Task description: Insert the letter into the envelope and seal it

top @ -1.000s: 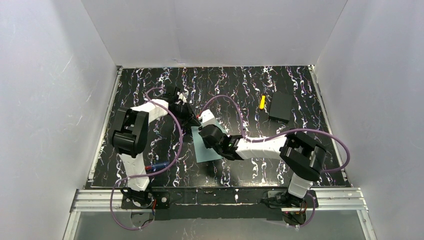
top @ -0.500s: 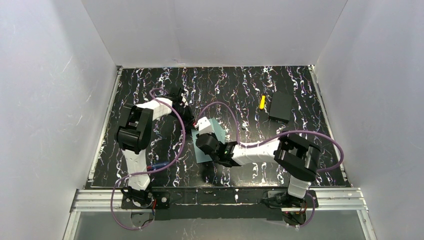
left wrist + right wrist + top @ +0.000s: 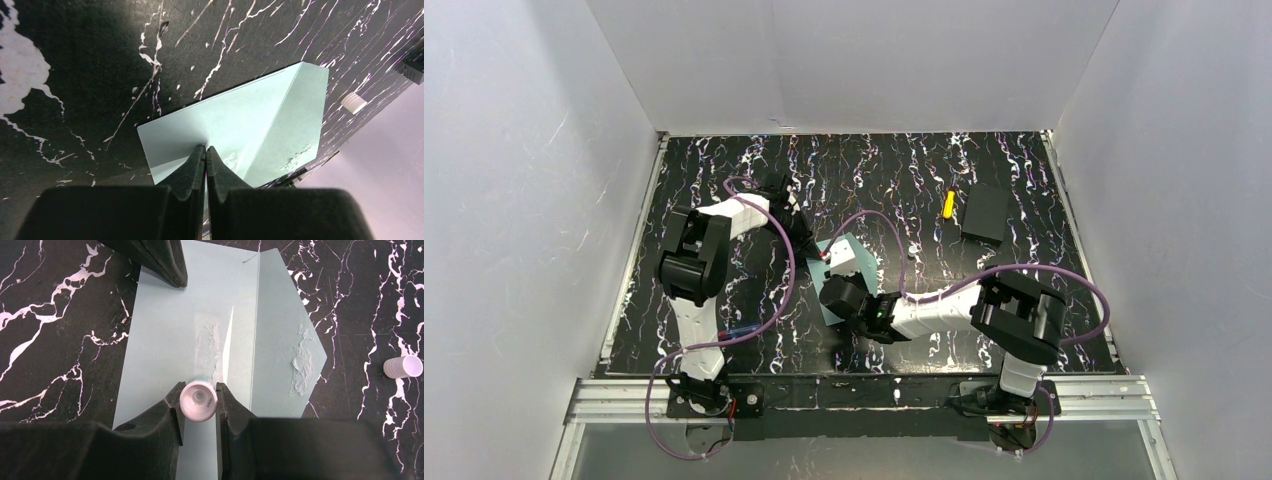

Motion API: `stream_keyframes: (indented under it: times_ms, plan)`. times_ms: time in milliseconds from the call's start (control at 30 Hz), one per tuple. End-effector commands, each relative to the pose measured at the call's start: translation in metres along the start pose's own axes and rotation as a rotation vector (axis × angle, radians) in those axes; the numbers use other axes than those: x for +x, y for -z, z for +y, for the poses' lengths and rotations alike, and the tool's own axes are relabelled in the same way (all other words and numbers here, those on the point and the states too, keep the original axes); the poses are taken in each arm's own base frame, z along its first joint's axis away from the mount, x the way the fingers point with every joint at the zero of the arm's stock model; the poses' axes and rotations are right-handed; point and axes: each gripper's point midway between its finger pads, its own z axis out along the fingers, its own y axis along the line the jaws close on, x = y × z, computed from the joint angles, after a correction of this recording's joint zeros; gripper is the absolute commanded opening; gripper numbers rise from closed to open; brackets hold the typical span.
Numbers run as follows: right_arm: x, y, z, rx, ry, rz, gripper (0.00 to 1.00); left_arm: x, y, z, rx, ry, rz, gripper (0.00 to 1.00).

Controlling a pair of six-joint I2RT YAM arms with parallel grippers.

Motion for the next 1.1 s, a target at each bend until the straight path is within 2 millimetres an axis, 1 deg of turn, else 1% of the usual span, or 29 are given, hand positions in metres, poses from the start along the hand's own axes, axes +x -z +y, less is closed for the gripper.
stream_keyframes:
  times_ms: [0, 100, 167, 300, 367, 500, 567, 667, 733, 800, 933, 1000, 1067]
  plan:
    - [0.006, -0.004, -0.009, 0.066, -0.035, -0.013, 0.01, 0.004, -0.023, 0.058, -0.221, 0.007, 0.002, 0.0]
    - [0.014, -0.011, -0.005, 0.055, -0.035, 0.003, 0.01, 0.004, -0.024, 0.059, -0.226, -0.013, 0.011, 0.0]
    - [0.016, -0.016, -0.006, 0.058, -0.044, 0.008, 0.01, 0.005, -0.024, 0.059, -0.229, -0.025, 0.014, 0.0]
    - [0.01, -0.026, -0.014, 0.045, -0.072, 0.009, 0.01, 0.006, -0.024, 0.059, -0.231, -0.033, 0.024, 0.0]
    - [0.008, -0.032, -0.014, 0.03, -0.065, 0.015, 0.01, 0.006, -0.024, 0.06, -0.233, -0.032, 0.027, 0.0]
    - [0.008, -0.04, -0.006, 0.007, -0.044, 0.03, 0.01, 0.006, -0.026, 0.059, -0.239, -0.018, 0.026, 0.0]
    - [0.009, -0.036, -0.009, 0.018, -0.058, 0.054, 0.01, 0.004, -0.025, 0.059, -0.243, 0.001, 0.02, 0.0]
    - [0.012, -0.019, -0.015, 0.0, -0.099, 0.078, 0.01, 0.001, -0.027, 0.055, -0.232, 0.048, -0.005, 0.0]
    - [0.017, -0.006, -0.018, -0.022, -0.089, 0.099, 0.01, -0.002, -0.027, 0.051, -0.221, 0.085, -0.028, 0.0]
    - [0.021, 0.003, -0.019, -0.046, -0.07, 0.12, 0.01, -0.006, -0.028, 0.05, -0.219, 0.125, -0.052, 0.0]
    - [0.025, 0.015, -0.018, -0.104, -0.077, 0.133, 0.01, -0.011, -0.028, 0.047, -0.216, 0.195, -0.088, 0.0]
    - [0.02, 0.02, -0.016, -0.126, -0.09, 0.125, 0.01, -0.013, -0.029, 0.045, -0.209, 0.209, -0.099, 0.0]
    - [0.016, 0.02, -0.013, -0.139, -0.098, 0.119, 0.01, -0.013, -0.03, 0.043, -0.194, 0.21, -0.099, 0.0]
